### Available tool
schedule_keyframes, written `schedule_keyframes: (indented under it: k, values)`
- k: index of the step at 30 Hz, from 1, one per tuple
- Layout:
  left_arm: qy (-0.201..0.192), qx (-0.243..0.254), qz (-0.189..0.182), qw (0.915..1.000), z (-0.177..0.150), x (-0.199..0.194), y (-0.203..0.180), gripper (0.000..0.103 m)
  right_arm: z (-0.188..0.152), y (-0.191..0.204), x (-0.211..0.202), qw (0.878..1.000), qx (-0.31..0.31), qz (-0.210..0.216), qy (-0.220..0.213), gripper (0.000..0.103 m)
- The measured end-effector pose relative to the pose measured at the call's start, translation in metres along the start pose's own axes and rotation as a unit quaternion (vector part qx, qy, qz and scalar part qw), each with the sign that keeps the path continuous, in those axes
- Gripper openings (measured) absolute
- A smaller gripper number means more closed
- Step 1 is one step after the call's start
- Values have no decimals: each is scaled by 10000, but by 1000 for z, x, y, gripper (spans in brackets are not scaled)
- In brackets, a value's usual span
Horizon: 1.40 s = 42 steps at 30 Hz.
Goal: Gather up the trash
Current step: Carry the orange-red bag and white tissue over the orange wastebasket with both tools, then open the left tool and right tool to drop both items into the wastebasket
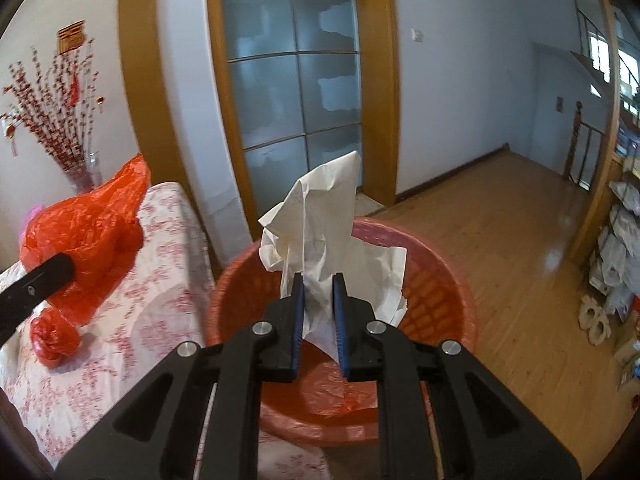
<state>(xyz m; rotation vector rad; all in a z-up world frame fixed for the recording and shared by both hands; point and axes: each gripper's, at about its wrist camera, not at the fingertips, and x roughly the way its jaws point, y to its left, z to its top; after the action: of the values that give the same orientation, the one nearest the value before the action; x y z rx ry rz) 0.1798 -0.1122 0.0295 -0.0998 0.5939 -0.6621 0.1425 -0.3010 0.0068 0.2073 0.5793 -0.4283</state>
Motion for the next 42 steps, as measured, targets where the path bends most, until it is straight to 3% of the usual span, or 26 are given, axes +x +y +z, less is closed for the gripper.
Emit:
schedule_keyframes:
  k: [10,22,23,25,27,33,42]
  values:
    - [346,193,-570,9976,-10,41,-41,13,-4,-30,25,9993,288,-136,172,15]
    - [837,171,-699,9939,-19,76,-57,17,-2,-50,39,9984,530,-106,156,19]
    - [911,140,-678,9934,-20,78,-56,20,-3,-51,39,9984,532,-105,155,20]
    - [975,71,-639,9932,-21,81,-54,37,-4,-51,40,9982,563,-117,173,25]
    - [994,17,-536,9936,-23,81,-50,42,-6,-53,41,9980,587,-143,180,31]
    - [966,-86,-178,9951,-23,70,-29,46,-7,-51,38,9983,505,-203,192,42]
    - [652,-129,455,9968,-18,30,1,51,-9,-34,24,9992,340,-26,194,49]
